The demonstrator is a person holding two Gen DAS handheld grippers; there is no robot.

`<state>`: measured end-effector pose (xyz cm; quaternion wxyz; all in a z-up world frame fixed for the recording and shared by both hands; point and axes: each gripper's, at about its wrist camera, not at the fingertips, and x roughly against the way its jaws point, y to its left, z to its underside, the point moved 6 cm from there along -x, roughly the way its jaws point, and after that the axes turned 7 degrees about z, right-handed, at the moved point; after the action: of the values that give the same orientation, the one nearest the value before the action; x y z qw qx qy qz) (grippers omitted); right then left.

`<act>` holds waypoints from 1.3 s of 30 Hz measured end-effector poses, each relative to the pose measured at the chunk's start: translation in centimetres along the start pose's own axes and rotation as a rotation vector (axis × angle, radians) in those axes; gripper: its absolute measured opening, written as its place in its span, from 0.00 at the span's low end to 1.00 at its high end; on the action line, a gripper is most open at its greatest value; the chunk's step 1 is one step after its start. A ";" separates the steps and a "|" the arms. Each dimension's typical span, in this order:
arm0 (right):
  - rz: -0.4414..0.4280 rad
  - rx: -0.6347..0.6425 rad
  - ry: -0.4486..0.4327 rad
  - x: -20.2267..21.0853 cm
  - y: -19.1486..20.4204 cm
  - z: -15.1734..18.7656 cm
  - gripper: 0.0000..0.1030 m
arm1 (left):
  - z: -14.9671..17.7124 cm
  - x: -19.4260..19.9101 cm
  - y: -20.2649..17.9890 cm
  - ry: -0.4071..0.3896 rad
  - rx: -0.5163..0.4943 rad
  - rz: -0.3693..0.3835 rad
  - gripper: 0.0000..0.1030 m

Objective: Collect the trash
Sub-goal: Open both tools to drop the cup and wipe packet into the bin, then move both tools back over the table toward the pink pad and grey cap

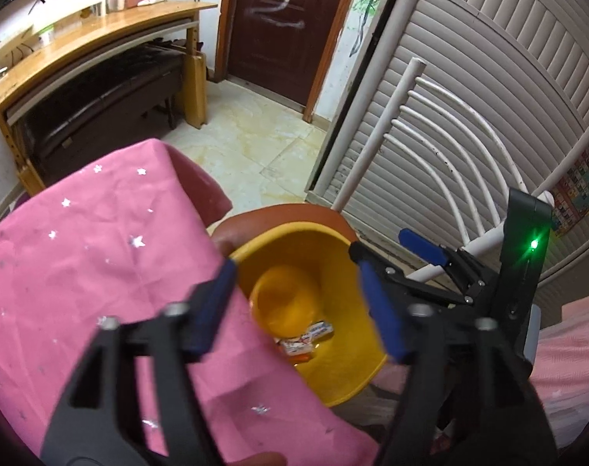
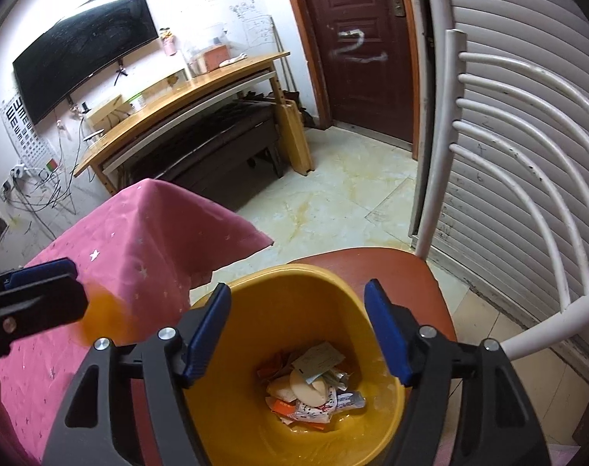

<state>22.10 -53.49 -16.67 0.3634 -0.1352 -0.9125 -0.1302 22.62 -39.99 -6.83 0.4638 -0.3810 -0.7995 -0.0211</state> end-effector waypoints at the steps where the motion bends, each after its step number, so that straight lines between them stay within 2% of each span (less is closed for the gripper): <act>1: 0.003 -0.005 -0.001 0.0 -0.2 -0.1 0.64 | 0.0 -0.1 -0.1 0.001 -0.005 -0.002 0.65; 12: -0.008 0.019 -0.016 0.3 0.8 -0.2 0.64 | 0.8 1.3 1.4 -0.013 0.017 -0.044 0.66; 14: -0.015 0.028 -0.019 0.4 1.3 -0.2 0.64 | 0.9 2.1 2.1 -0.027 0.024 -0.059 0.70; 18: -0.029 0.060 -0.030 0.9 2.7 -0.2 0.64 | 1.6 4.3 3.6 -0.074 0.041 -0.092 0.71; 26: -0.108 0.124 -0.095 3.2 7.6 -0.7 0.64 | 2.7 9.1 8.4 -0.148 0.105 -0.146 0.75; 39: -0.134 0.327 -0.094 3.7 18.8 -1.0 0.64 | 5.7 15.8 17.7 -0.230 0.239 -0.225 0.75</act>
<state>26.56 -35.77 -10.74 0.3282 -0.0191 -0.9444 0.0026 25.20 -15.92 -3.74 0.4060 -0.2316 -0.8816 0.0660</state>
